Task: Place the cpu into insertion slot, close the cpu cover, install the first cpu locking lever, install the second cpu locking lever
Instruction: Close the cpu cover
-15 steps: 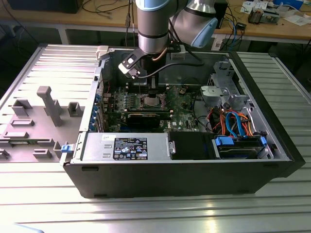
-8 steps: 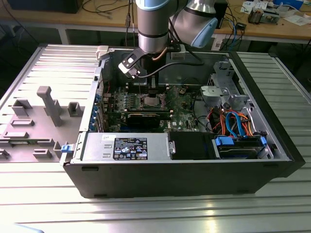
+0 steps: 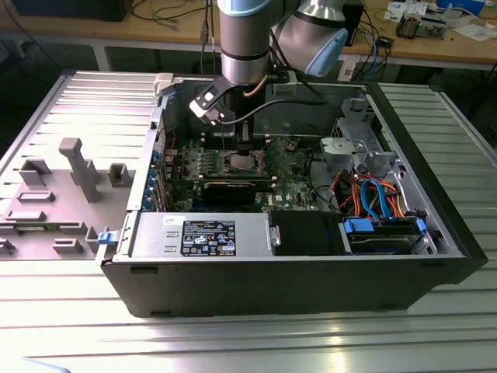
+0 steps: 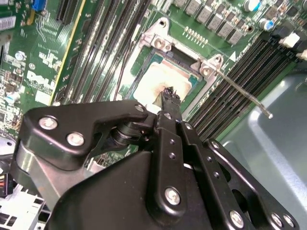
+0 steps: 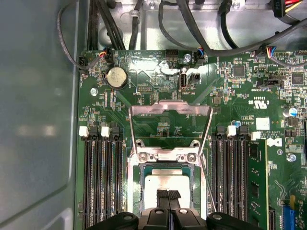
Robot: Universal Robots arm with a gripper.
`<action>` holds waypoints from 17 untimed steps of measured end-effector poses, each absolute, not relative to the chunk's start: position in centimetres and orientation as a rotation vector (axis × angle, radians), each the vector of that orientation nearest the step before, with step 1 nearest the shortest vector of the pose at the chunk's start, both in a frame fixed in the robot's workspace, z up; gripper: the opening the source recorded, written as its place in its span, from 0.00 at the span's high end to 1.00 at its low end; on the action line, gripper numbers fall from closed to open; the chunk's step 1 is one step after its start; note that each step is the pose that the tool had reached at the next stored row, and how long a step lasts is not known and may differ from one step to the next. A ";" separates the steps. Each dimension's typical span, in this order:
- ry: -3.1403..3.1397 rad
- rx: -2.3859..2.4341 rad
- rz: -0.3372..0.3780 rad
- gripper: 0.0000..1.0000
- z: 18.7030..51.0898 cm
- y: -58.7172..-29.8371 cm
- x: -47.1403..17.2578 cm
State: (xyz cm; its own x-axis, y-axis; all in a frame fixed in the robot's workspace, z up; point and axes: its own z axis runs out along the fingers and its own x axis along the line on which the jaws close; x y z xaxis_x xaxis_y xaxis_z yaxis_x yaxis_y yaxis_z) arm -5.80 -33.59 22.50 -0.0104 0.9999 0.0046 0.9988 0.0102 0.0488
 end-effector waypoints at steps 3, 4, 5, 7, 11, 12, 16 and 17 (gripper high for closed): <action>2.211 2.188 0.058 0.89 22.5 -33.6 -5.7; 2.211 2.188 0.058 0.89 22.5 -33.6 -5.7; 2.210 2.188 0.058 0.89 22.5 -33.6 -5.7; 2.210 2.188 0.058 0.89 22.5 -33.6 -5.7; 2.211 2.188 0.058 0.89 22.7 -33.6 -5.7; 2.210 2.188 0.058 0.89 22.7 -33.6 -5.7; 2.210 2.188 0.058 0.89 23.1 -33.6 -5.7; 2.210 2.188 0.058 0.89 23.2 -33.6 -5.7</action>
State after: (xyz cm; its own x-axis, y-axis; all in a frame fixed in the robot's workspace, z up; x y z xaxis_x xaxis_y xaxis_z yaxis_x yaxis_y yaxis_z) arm -5.68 -33.58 23.20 -0.0103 0.9999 0.0042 0.9988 0.0101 0.0481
